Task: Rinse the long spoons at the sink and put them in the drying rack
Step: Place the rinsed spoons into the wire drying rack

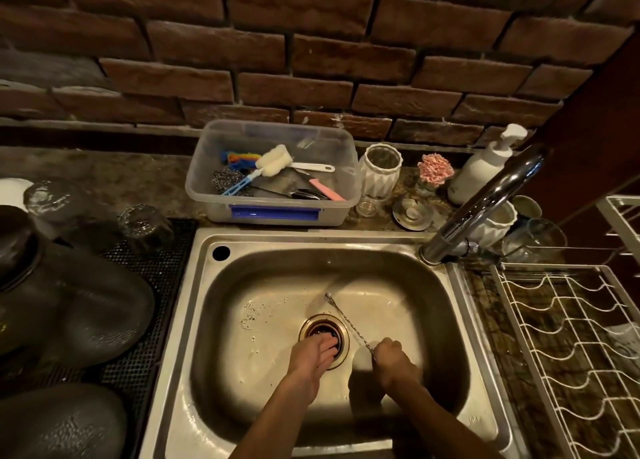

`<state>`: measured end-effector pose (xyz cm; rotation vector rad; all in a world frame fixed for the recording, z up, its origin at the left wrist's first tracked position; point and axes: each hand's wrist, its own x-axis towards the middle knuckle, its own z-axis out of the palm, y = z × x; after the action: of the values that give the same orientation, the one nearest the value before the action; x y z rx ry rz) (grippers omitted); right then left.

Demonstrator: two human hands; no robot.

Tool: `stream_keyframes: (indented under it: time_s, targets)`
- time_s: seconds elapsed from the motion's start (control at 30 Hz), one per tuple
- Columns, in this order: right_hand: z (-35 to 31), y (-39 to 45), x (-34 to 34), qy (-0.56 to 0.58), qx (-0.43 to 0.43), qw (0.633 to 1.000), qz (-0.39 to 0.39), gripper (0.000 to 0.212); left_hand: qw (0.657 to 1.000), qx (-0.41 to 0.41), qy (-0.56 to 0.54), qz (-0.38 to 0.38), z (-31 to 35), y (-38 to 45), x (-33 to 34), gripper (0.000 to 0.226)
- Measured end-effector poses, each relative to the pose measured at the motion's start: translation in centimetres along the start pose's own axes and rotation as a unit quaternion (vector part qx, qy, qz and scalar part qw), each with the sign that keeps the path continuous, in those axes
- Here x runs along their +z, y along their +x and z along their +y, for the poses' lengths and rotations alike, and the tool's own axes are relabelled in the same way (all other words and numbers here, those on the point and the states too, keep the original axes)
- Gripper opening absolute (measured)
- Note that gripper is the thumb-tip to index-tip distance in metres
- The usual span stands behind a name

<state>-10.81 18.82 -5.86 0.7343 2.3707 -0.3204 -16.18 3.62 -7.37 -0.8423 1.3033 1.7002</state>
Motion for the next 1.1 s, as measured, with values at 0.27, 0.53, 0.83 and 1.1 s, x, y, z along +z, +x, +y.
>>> stream_keyframes:
  time_s: [0.27, 0.53, 0.83, 1.1]
  targets:
    - [-1.0, -4.2, -1.3, -0.005, 0.006, 1.000, 0.012, 0.043, 1.000, -0.003, -0.020, -0.006, -0.8, -2.4, 1.9, 0.034]
    - [-2.1, -9.3, -2.4, -0.039, -0.033, 0.998, 0.043, 0.038, 0.999, 0.034, -0.015, 0.002, 0.4, -6.1, 2.4, 0.019]
    - [-2.8, -14.7, -6.9, 0.034, -0.080, 0.993, 0.078, 0.035, 0.987, 0.122, -0.059, 0.086, 3.4, -12.6, 3.3, 0.012]
    - [-1.9, -20.1, -13.1, 0.250, -0.149, 0.954, 0.069, 0.014, 0.981, 0.184, -0.016, 0.055, 7.0, -20.1, 4.0, 0.014]
